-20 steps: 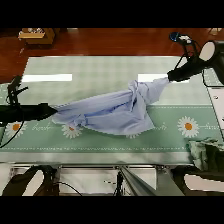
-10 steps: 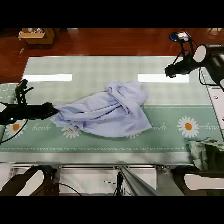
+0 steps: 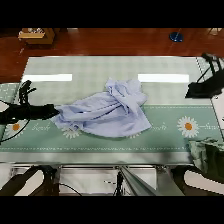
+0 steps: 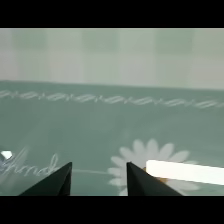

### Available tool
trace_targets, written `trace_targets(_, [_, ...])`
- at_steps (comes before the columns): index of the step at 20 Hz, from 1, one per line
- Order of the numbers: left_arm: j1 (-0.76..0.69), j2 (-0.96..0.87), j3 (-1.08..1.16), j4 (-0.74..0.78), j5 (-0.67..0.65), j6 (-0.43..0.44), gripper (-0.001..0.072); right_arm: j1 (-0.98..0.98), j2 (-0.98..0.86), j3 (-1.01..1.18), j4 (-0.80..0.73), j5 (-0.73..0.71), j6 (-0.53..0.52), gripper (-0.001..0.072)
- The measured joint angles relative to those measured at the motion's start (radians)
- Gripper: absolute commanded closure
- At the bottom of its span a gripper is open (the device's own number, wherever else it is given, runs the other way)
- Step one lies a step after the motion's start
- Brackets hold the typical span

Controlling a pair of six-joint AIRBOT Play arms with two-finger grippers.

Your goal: Fold the shirts.

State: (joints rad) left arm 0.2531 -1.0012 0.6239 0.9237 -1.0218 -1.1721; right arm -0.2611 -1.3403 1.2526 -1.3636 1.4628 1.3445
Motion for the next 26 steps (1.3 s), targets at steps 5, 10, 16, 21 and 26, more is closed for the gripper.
trace_targets(5, [0.000,-0.001,0.000,0.000,0.000,0.026,0.0685,-0.051,0.081,-0.332,0.266,-0.095,-0.048,0.0218])
trace_targets(10, [0.000,-0.001,0.000,0.000,0.000,0.036,0.0684,0.030,0.108,-0.521,0.412,-0.249,-0.077,0.0219])
trace_targets(16, [0.000,-0.001,0.000,0.000,0.000,0.039,0.0684,0.175,0.100,-0.594,0.462,-0.416,-0.047,0.0219])
trace_targets(21, [0.000,-0.001,0.000,0.000,-0.004,0.039,0.0684,0.260,0.047,-0.604,0.489,-0.472,-0.008,0.0292])
trace_targets(26, [0.000,-0.001,0.000,0.000,-0.006,0.039,0.0685,0.338,-0.002,-0.607,0.513,-0.514,0.016,0.0564])
